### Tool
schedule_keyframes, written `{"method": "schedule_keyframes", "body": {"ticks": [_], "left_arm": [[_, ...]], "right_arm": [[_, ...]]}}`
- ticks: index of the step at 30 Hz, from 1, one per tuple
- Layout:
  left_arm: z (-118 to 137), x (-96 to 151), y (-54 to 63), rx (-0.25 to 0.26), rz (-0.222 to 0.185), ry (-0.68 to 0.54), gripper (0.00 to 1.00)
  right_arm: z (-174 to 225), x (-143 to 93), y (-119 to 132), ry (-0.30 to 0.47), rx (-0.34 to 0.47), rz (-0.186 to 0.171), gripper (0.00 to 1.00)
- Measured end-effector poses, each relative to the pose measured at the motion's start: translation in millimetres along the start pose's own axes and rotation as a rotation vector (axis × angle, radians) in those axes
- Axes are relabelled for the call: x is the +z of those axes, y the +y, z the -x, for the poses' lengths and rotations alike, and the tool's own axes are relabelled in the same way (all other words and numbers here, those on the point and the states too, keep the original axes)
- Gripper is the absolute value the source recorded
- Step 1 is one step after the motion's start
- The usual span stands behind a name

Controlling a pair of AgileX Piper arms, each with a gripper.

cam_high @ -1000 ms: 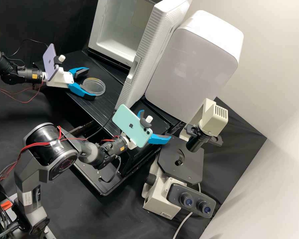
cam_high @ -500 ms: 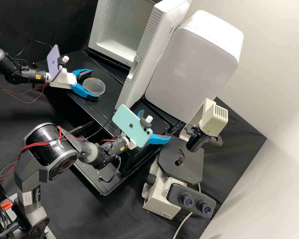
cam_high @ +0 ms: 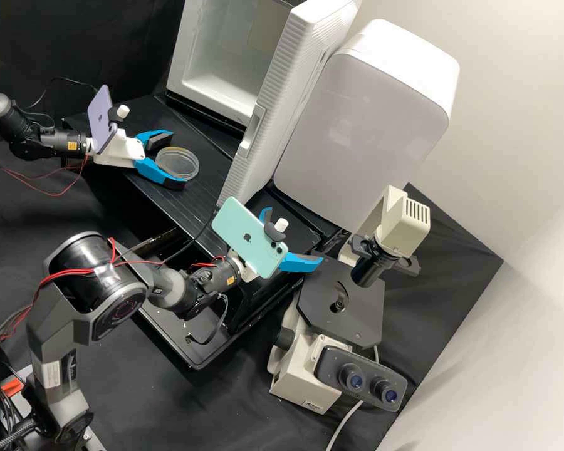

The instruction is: Place the petri dish in the incubator

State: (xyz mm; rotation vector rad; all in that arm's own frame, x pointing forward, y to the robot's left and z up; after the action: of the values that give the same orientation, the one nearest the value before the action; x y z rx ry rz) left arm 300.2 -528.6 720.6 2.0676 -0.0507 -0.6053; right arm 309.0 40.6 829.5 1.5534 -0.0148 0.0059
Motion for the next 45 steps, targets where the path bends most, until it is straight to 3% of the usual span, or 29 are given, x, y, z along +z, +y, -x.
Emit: {"method": "schedule_keyframes", "body": {"ticks": [27,45], "left_arm": [[-4.6,-0.5,-1.9,0.005,0.012,-0.008,0.00],[-6.3,0.9,-3.1,-0.004,0.068,-0.027,0.00]], "right_arm": [[0.0,0.0,0.0,0.000,0.000,0.000,1.00],[0.0,0.0,0.0,0.000,0.000,0.000,1.00]]}}
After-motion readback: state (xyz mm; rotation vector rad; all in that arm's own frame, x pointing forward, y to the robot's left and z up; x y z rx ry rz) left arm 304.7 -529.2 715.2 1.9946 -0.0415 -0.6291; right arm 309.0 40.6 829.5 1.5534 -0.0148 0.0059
